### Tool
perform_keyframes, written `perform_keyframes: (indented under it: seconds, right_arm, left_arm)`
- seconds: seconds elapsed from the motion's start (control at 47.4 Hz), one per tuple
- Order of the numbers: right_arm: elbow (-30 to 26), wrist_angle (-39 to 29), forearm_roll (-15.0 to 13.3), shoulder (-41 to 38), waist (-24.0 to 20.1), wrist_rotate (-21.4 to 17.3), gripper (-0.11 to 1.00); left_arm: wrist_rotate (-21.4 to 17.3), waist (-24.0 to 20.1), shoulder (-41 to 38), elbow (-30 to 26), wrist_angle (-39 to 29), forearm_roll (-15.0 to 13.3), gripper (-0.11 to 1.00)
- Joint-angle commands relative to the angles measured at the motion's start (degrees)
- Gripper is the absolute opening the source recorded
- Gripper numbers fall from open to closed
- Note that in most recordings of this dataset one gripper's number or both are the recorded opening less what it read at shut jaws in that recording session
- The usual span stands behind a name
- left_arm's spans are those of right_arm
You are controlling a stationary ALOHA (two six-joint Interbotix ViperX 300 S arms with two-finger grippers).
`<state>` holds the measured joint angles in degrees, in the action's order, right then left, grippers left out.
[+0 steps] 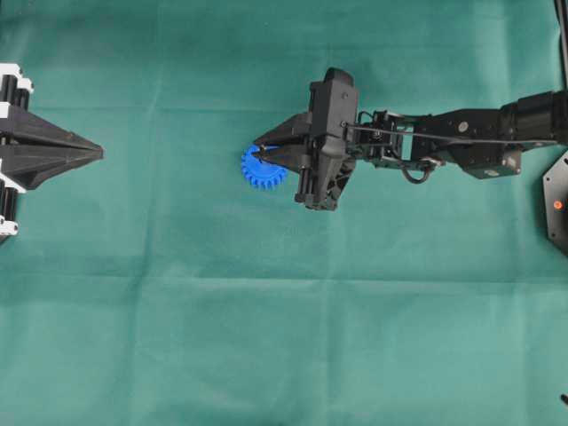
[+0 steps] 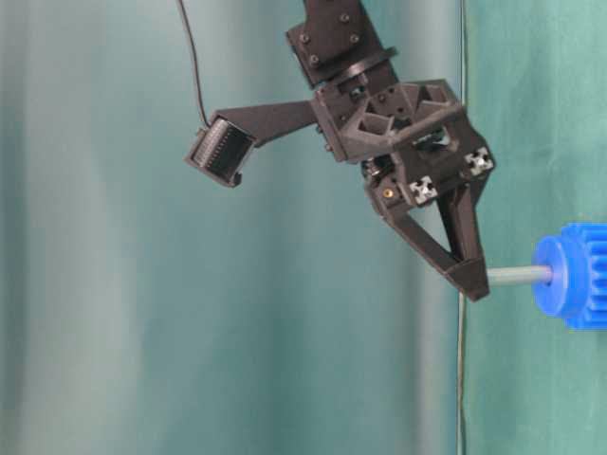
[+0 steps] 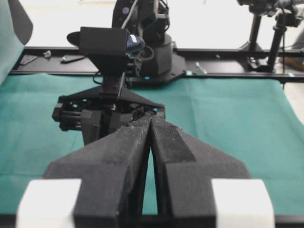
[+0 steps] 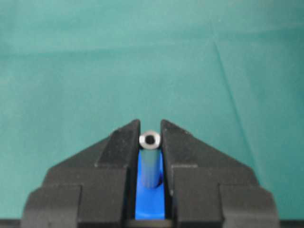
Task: Insert the shaft placed at a random location into the center hole of the small gear at another random location.
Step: 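Lower the shaft into the blue gear's center hole with the right gripper, then press the shaft down into the gear hole, holding with the right gripper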
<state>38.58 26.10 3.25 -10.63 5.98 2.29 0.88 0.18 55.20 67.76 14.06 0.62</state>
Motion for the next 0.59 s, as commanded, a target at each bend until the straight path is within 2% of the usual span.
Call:
perform_keyframes:
  seconds: [0.0,0.569]
  right_arm:
    - [-1.0,1.3,0.1,0.2,-0.2,0.9,0.13]
    - [-0.9,2.5,0.3,-1.6,-0.2,0.8,0.13]
  left_arm:
    - [0.1,0.1,-0.4,-1.4,0.3,0.2,0.00]
    - [0.1,0.1,-0.4,-1.4,0.3,0.2,0.00]
